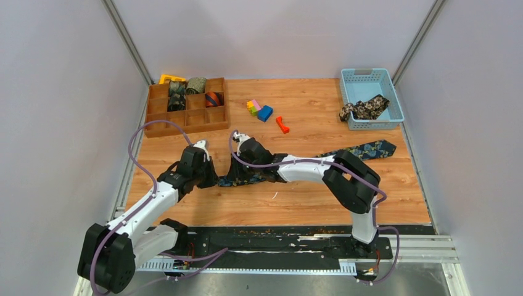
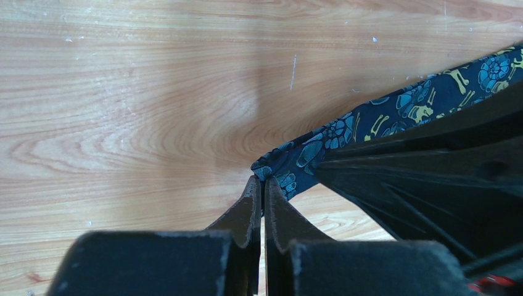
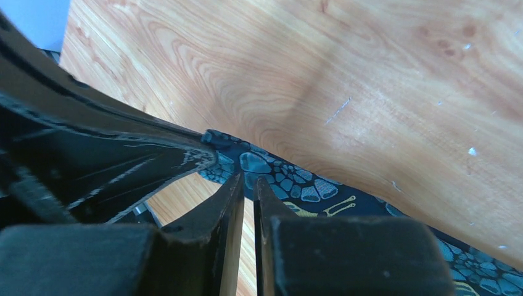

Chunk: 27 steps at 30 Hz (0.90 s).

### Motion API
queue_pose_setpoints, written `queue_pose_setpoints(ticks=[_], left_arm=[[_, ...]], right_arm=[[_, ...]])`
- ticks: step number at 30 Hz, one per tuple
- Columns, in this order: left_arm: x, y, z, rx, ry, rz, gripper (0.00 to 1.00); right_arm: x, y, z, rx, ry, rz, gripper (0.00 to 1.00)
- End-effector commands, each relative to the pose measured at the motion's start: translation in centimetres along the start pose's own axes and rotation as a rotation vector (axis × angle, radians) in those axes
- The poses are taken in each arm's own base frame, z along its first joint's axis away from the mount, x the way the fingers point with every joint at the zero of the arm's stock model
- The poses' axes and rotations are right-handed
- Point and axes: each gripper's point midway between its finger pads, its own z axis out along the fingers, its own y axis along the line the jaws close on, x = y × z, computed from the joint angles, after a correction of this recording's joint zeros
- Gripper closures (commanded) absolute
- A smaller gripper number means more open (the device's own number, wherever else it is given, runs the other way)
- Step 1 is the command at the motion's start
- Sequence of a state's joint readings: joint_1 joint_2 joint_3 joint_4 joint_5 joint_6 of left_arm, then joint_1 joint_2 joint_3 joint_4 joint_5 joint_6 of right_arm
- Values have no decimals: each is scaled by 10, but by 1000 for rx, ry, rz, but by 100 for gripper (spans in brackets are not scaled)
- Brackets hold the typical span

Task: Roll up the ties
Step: Roll the tie at the center of the board.

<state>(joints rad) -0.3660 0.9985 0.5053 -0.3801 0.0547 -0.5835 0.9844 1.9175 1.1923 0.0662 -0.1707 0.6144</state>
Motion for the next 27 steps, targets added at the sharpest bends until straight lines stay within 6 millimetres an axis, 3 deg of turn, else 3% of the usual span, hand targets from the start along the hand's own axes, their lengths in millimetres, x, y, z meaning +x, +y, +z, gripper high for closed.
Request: queue_pose_setpoints(ticks=[1,6,15,23,27], left_arm=[[-13,-9,-8,36,-38,26,100],[-11,-8,-9,38,-37,28,100],[-10,-6,-6,28,-34,39,100],[-10,-3,-10,17,-33,49,100],[-9,-4,-10,19,-31,43,100]], right_arm=[[-2,15,13,-50,-5,20,88],[11,11,21,-32,36,9,90],[43,28,13,-38,101,-16,91],[11,28,-19,56,26,-57,91],[-6,22,-25,111,-10,-70,91]])
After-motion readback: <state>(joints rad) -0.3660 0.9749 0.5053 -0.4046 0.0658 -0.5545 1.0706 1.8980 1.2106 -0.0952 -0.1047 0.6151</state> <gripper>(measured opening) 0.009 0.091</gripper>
